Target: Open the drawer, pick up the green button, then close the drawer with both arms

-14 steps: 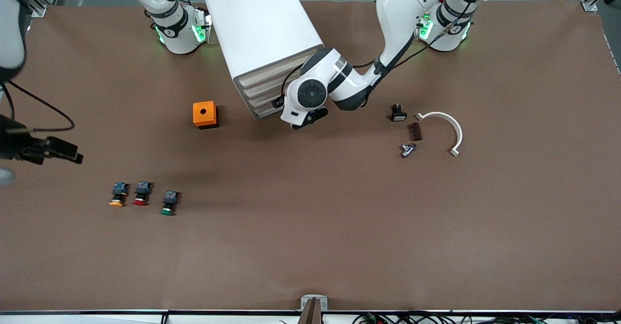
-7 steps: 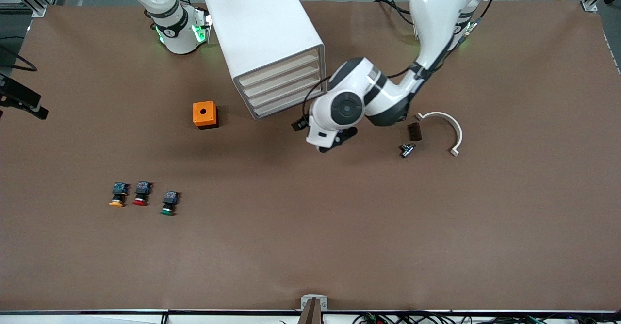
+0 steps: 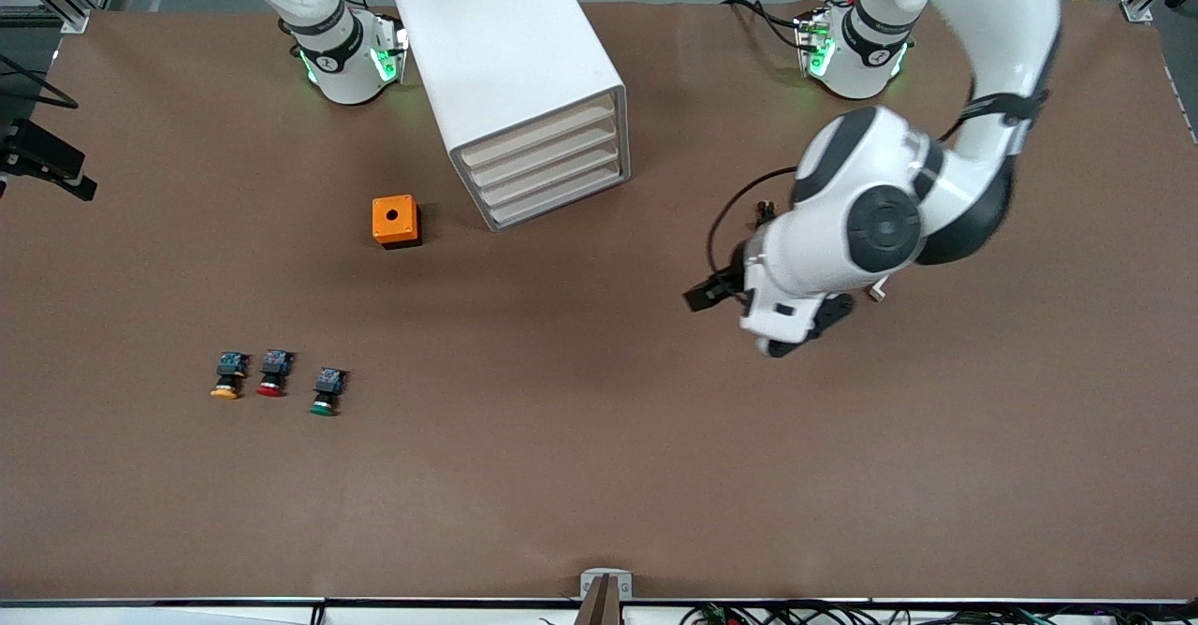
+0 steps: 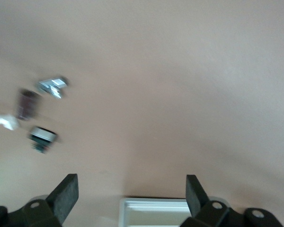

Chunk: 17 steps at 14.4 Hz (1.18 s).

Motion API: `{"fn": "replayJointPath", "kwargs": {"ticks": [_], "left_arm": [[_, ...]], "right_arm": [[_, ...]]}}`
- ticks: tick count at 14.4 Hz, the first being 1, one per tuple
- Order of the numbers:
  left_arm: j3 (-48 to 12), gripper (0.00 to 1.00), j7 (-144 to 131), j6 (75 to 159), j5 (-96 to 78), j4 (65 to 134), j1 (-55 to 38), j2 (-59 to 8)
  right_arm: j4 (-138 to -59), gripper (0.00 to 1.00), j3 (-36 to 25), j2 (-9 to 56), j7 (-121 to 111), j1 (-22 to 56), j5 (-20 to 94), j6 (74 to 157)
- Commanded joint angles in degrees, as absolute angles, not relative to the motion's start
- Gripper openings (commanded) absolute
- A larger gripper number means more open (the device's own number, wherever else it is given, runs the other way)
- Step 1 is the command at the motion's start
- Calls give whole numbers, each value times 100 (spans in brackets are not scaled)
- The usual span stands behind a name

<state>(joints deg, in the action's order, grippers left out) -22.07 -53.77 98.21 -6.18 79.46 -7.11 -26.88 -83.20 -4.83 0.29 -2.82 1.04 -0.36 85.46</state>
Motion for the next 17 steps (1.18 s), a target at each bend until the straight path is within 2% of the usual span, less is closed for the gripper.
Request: {"fn": "replayJointPath", "kwargs": {"ticks": [1,6,9,12,14,17], "left_arm": [[-2241,100,-4503,9388,-501,8068,-178,-2295],[-2145,100,-3412,8930,-501,8068,264,-2031],[-1321,100,-2579,8571,-483,8095,-96,-1714],[-819,100,-1716,8219,-483,8165,-149,-1477],[-363,100,-1233,8165,-475,8532,-316,-1145],[7,100,-468,8183,-457,9165,-316,-573]], "right_arm": [[-8807,100,-335,-352,-228,-69,-158,8745],[-8824,100,-299,-387,-185,-18,-167,8736],[-8772,100,-281,-360,-237,-26,-229,8491],[-8780,100,-299,-360,-237,-70,-202,8481],[-8780,100,-299,-360,-237,-70,-167,8473],[-8772,100,-273,-343,-237,-18,-150,8499]]}}
